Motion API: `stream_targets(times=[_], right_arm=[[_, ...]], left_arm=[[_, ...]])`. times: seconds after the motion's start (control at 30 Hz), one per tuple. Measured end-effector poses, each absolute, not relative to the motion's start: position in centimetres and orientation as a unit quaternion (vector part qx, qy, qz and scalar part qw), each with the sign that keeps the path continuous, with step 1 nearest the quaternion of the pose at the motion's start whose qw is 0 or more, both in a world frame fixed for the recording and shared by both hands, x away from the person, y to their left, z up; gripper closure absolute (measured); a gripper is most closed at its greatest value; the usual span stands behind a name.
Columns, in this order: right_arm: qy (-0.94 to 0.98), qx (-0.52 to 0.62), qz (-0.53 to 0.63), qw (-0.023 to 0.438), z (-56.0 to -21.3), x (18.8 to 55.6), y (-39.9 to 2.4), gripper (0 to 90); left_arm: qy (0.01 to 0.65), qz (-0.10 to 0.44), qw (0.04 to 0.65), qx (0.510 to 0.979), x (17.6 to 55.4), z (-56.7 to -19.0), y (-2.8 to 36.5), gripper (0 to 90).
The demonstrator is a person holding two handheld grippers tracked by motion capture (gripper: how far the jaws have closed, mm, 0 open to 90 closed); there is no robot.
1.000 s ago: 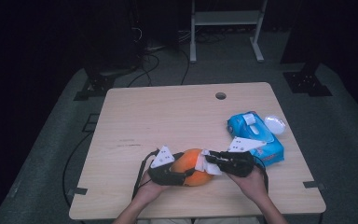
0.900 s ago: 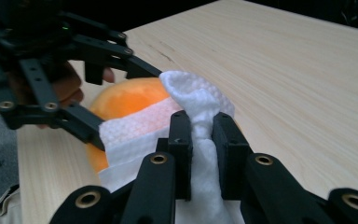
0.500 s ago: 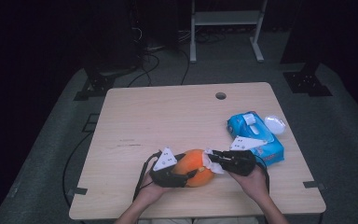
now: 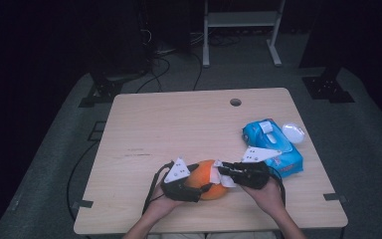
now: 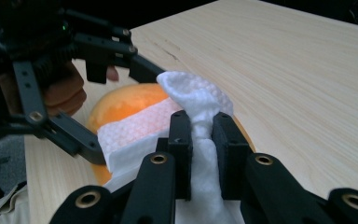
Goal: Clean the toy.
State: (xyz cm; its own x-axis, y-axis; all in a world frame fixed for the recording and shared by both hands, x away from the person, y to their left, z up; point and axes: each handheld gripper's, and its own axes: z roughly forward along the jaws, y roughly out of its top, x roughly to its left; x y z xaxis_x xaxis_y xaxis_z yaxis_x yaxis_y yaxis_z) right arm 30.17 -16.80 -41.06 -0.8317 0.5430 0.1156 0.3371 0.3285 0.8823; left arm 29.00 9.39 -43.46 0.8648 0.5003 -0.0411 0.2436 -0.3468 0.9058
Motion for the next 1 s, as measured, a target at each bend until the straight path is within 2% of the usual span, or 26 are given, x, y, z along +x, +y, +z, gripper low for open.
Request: stream_targets(times=[0.13, 0.27, 0.37, 0.5, 0.7, 0.77, 0.83, 0.87, 0.93, 1.0], right_arm=[[0.811, 0.277, 0.506, 0.101, -41.3, 30.4, -17.3, 78.3], [0.81, 0.283, 0.505, 0.099, -41.4, 30.6, -17.7, 78.3], [0.81, 0.285, 0.503, 0.101, -41.3, 30.5, -17.5, 78.3], [0.804, 0.277, 0.514, 0.106, -40.8, 30.0, -17.1, 78.3], [0.797, 0.252, 0.535, 0.118, -39.5, 29.1, -16.3, 78.2], [0.8, 0.249, 0.532, 0.124, -39.4, 29.0, -16.0, 78.3], [0.802, 0.252, 0.527, 0.123, -39.7, 29.2, -16.1, 78.3], [0.804, 0.253, 0.524, 0.123, -39.9, 29.3, -16.2, 78.4], [0.811, 0.256, 0.511, 0.125, -40.4, 29.5, -16.2, 78.4], [0.812, 0.263, 0.506, 0.125, -40.6, 29.8, -16.5, 78.4]], left_arm=[[0.257, 0.104, 0.52, 0.808, 29.4, -43.7, 9.8, 8.5], [0.264, 0.087, 0.52, 0.808, 29.7, -43.9, 9.9, 8.4], [0.253, 0.099, 0.516, 0.812, 29.4, -43.8, 10.0, 22.1], [0.231, 0.131, 0.516, 0.814, 29.2, -43.3, 10.0, 35.1], [0.179, 0.199, 0.503, 0.822, 28.4, -42.4, 9.1, 41.7], [0.179, 0.199, 0.501, 0.823, 28.3, -42.5, 9.0, 41.4], [0.179, 0.191, 0.501, 0.825, 28.5, -42.7, 9.1, 39.6], [0.186, 0.183, 0.502, 0.824, 28.6, -42.8, 9.2, 35.7], [0.218, 0.156, 0.512, 0.816, 29.1, -43.0, 9.4, 20.7], [0.247, 0.14, 0.509, 0.812, 29.4, -43.3, 9.7, 9.5]])
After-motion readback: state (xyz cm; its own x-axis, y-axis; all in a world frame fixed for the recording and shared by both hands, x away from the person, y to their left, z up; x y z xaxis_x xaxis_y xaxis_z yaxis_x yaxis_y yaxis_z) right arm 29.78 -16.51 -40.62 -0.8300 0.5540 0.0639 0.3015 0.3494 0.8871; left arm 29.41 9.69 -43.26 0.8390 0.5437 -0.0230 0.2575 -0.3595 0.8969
